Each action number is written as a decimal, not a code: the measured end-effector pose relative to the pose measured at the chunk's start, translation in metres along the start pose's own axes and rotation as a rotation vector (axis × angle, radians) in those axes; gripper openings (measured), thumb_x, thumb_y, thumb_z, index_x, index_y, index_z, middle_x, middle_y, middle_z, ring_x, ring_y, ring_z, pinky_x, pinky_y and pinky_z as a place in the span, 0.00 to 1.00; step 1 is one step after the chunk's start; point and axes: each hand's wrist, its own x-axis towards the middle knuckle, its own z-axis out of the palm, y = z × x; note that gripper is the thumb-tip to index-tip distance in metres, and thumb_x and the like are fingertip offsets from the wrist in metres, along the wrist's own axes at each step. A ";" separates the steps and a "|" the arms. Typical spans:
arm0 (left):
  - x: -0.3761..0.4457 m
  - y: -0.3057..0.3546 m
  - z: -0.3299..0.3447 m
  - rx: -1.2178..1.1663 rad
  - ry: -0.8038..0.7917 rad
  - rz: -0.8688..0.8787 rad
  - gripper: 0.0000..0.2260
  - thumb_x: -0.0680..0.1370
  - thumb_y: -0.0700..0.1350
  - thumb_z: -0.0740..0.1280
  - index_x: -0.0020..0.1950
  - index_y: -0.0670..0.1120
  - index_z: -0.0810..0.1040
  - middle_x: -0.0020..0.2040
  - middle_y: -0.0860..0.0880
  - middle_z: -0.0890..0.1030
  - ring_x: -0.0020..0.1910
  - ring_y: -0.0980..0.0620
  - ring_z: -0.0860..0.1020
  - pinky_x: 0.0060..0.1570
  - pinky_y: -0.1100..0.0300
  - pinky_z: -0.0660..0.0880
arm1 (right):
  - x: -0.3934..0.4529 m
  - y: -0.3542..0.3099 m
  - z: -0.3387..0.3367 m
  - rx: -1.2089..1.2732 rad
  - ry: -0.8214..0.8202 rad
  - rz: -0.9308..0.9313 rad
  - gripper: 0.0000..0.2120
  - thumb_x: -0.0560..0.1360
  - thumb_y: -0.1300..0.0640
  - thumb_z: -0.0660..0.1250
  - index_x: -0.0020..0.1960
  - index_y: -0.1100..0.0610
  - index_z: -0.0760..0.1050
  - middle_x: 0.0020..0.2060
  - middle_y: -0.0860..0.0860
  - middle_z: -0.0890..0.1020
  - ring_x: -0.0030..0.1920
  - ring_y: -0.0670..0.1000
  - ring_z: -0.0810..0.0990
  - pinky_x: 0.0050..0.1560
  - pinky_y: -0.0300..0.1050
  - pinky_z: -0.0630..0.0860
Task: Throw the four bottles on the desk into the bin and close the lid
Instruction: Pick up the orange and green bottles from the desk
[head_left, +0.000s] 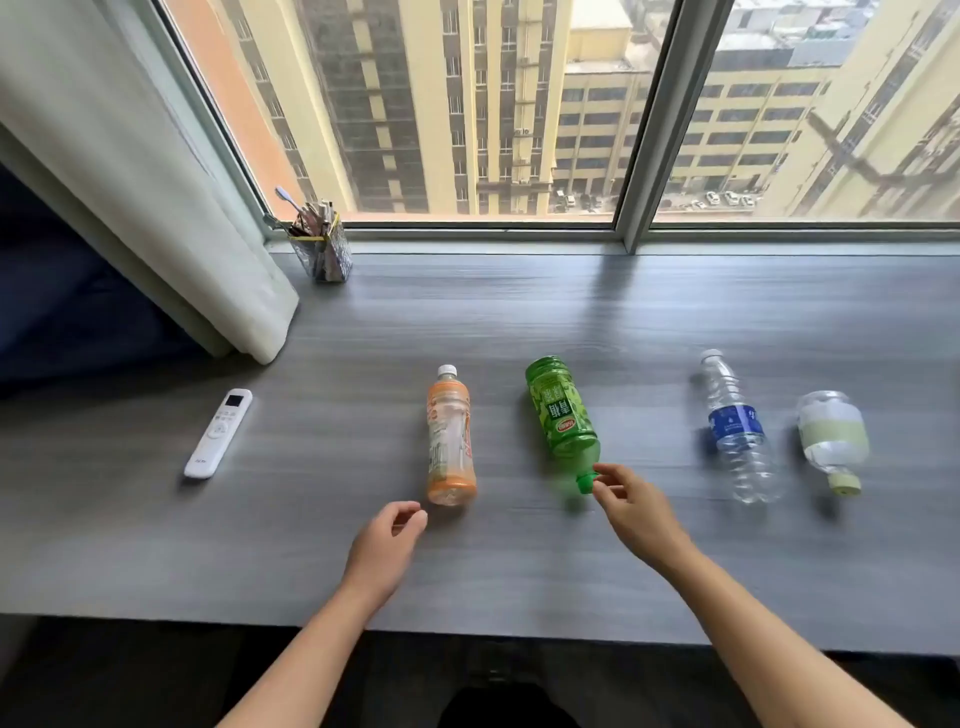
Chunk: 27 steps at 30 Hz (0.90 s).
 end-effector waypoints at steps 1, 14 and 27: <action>0.009 0.004 0.002 0.012 0.024 0.008 0.14 0.77 0.46 0.64 0.60 0.44 0.75 0.53 0.47 0.79 0.51 0.51 0.75 0.51 0.60 0.69 | 0.009 -0.002 0.000 -0.018 0.024 -0.003 0.17 0.77 0.59 0.62 0.64 0.61 0.73 0.55 0.58 0.81 0.56 0.56 0.79 0.57 0.46 0.73; 0.101 0.035 0.051 0.212 0.139 -0.106 0.36 0.67 0.57 0.72 0.66 0.39 0.65 0.66 0.39 0.72 0.63 0.42 0.73 0.59 0.53 0.71 | 0.098 -0.010 0.032 -0.262 0.023 0.129 0.44 0.70 0.41 0.67 0.75 0.58 0.50 0.69 0.59 0.64 0.69 0.60 0.65 0.64 0.57 0.69; 0.090 0.031 0.044 -0.244 0.048 -0.273 0.19 0.71 0.40 0.69 0.61 0.37 0.72 0.52 0.40 0.80 0.44 0.45 0.78 0.40 0.57 0.75 | 0.112 0.005 0.031 -0.124 -0.012 0.224 0.33 0.68 0.46 0.71 0.65 0.63 0.65 0.60 0.62 0.74 0.61 0.61 0.74 0.60 0.52 0.72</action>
